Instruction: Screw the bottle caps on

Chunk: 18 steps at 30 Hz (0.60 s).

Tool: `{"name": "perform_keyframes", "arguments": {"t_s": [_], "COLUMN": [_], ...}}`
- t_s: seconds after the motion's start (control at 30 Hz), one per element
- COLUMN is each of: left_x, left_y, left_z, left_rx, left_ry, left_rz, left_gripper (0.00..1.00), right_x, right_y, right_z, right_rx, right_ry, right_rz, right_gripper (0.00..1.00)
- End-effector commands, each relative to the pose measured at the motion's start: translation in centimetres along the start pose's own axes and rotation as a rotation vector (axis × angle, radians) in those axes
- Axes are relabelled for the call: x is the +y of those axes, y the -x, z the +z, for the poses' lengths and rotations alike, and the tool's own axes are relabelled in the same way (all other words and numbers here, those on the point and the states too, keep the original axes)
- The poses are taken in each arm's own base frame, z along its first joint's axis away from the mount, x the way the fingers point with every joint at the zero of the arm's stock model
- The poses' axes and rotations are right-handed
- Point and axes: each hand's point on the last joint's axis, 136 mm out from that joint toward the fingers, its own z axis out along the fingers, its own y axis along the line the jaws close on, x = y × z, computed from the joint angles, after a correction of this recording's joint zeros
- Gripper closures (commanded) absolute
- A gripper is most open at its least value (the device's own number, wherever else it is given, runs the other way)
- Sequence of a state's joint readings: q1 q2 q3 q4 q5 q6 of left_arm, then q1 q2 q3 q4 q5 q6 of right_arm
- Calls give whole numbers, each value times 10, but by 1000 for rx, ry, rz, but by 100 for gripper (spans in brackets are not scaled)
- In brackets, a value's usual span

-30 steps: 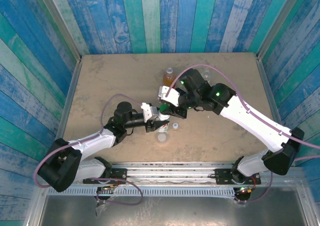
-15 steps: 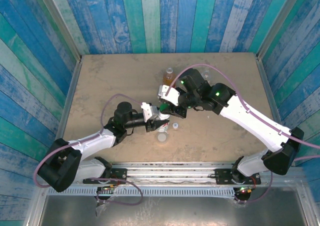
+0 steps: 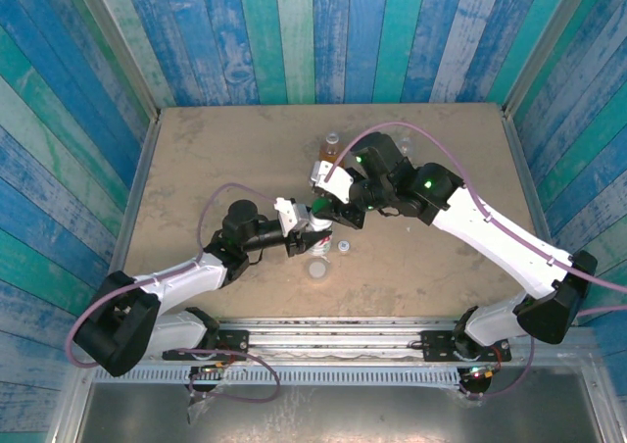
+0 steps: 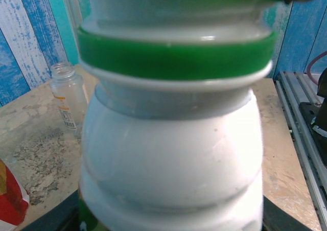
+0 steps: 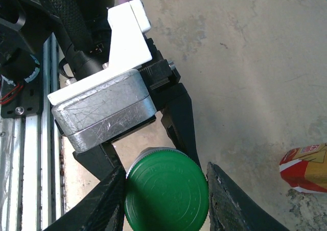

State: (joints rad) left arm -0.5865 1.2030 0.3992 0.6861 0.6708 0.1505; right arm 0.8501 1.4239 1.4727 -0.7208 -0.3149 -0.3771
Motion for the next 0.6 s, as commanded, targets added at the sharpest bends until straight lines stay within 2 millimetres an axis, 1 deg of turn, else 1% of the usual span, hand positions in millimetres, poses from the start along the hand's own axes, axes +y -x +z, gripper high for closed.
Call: {"name": "perform_keyframes", "arguments": {"t_s": [0.0, 0.17, 0.27, 0.37, 0.57], "left_x": [9, 10, 15, 21, 33], "left_y": [45, 44, 46, 47, 52], "left_z": [-4, -2, -3, -4, -1], "left_rx": [-128, -120, -119, -119, -122], "left_ry": [47, 46, 77, 111, 162], "left_rz": [78, 77, 78, 79, 81], "left_gripper": [45, 45, 45, 45, 46], "right_x": [15, 13, 7, 6, -6], "right_y": [-19, -19, -19, -24, -36], "right_z": [8, 9, 7, 7, 10], "right_rx": [67, 72, 88, 127, 200], "right_ry": [73, 64, 34, 17, -81], "right_rz": [59, 72, 97, 131, 261], "right_gripper": [58, 59, 60, 60, 60]}}
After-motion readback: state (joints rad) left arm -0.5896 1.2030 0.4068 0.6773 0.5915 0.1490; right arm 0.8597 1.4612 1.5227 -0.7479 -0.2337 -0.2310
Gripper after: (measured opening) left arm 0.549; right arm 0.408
